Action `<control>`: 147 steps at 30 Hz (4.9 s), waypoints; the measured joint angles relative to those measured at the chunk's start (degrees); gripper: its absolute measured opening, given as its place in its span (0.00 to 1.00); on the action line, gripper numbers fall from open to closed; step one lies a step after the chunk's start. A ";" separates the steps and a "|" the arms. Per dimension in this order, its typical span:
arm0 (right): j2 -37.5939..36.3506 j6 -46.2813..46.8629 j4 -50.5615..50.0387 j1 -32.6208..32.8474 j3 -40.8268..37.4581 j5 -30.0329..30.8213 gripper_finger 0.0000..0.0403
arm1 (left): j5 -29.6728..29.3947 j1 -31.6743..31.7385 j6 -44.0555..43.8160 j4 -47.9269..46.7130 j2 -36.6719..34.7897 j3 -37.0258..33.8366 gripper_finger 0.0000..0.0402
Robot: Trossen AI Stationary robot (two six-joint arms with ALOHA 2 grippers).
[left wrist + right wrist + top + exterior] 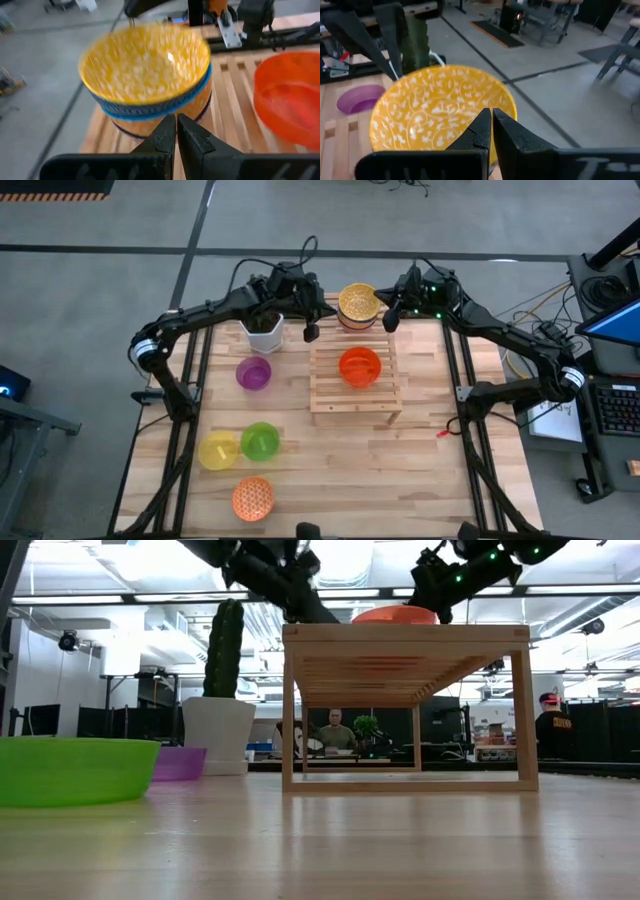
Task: Place and stack bowls onto a shelf
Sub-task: Adjust the stacked bowls on the shelf
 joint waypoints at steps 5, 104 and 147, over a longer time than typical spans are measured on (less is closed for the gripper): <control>-0.11 -2.15 1.64 -0.10 0.39 5.84 0.02 | 0.02 0.00 1.02 1.70 -1.77 0.07 0.00; 1.99 -1.31 -1.53 -2.62 0.04 -0.38 0.02 | 0.48 -0.17 1.56 8.75 1.77 -0.46 0.00; -4.50 5.34 -1.70 4.84 -0.05 5.72 0.02 | 4.94 -0.19 4.93 -7.22 -8.70 -1.09 0.00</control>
